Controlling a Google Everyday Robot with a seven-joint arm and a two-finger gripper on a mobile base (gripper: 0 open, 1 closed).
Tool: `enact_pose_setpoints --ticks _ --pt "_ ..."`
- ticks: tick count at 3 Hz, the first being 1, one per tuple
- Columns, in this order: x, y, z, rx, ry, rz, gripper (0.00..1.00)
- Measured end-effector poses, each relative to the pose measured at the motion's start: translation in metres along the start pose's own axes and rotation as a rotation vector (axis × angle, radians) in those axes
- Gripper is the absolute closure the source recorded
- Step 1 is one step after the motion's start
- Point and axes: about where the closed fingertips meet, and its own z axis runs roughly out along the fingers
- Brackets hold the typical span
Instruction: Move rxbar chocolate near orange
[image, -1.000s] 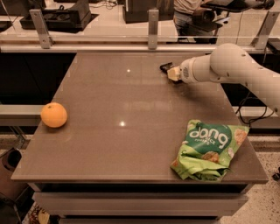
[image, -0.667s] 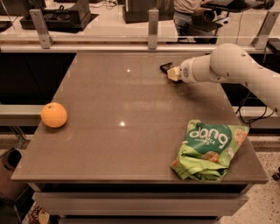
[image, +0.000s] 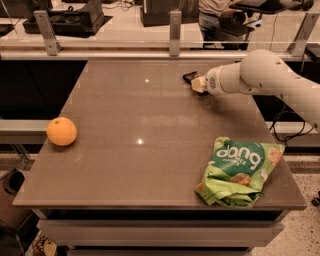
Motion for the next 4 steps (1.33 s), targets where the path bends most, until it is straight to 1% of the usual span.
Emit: enact_pose_setpoints --ticks 1,2,3,4 --pt "-0.027 0.008 -0.013 -0.012 0.025 -0.047 1.0" --pt "-0.096 0.025 -0.045 -0.02 0.042 -0.16 1.0" --pt "-0.126 0.041 -0.066 -0.05 0.08 -0.223 1.0" --pt "-0.137 0.054 -0.082 -0.132 0.118 -0.251 1.0"
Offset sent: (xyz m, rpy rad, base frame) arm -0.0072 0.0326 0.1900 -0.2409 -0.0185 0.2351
